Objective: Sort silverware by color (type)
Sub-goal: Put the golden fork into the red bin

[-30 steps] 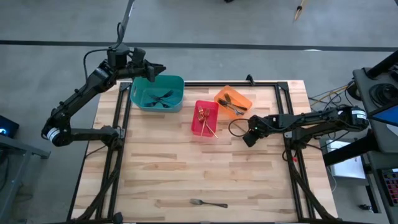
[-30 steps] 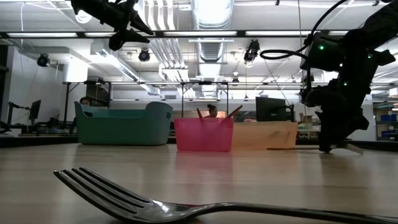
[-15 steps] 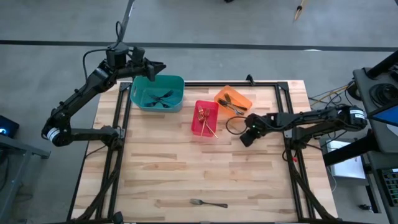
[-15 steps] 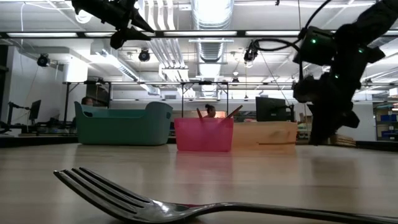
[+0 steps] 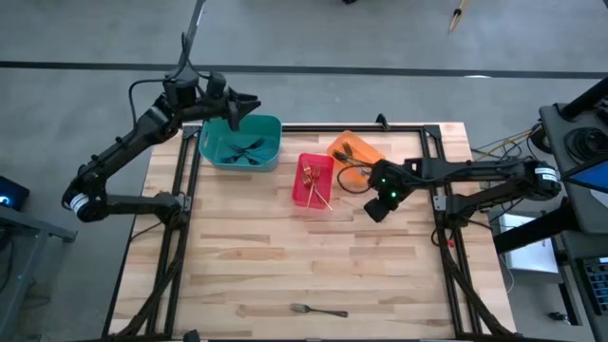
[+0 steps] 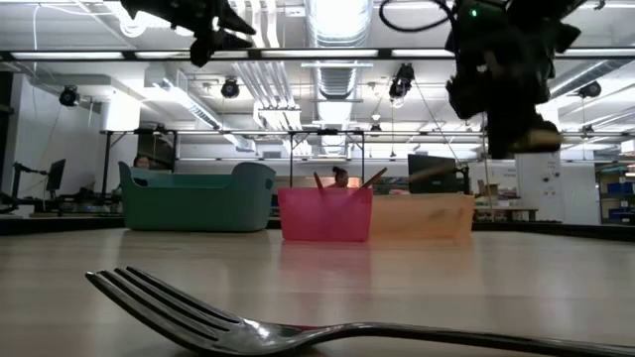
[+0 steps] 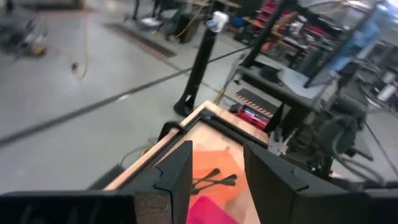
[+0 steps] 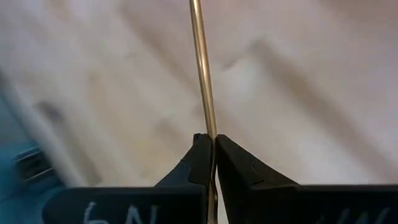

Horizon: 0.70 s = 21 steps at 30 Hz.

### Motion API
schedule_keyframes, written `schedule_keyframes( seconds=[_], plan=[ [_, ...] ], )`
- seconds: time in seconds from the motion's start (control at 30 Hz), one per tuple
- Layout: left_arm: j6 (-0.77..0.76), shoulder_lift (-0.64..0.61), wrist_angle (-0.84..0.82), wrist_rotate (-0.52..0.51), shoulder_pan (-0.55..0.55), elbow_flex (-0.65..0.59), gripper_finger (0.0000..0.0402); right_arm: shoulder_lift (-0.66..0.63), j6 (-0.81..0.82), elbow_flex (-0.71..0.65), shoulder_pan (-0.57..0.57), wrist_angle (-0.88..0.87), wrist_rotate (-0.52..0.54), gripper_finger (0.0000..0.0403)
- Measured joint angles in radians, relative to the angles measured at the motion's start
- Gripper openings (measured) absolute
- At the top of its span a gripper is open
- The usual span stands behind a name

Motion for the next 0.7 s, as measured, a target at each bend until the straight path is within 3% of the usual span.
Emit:
schedule_keyframes(
  seconds=[0.17,0.33,0.5,0.7],
  plan=[
    [0.096,0.001,0.076,-0.001,-0.070,0.000,0.0123,-0.001,0.037,0.084,0.000,-0.015,-0.198,0.0009],
    [0.168,0.018,0.116,-0.062,-0.137,0.000,0.0123,0.000,0.081,0.166,-0.019,-0.016,-0.310,0.0009],
    [0.213,0.042,0.142,-0.090,-0.174,0.000,0.0123,0.021,0.022,0.279,-0.066,-0.016,-0.296,0.0009],
    [0.175,0.075,0.167,-0.052,-0.175,0.000,0.0123,0.132,-0.272,0.503,-0.100,-0.017,-0.135,0.0009]
  ],
)
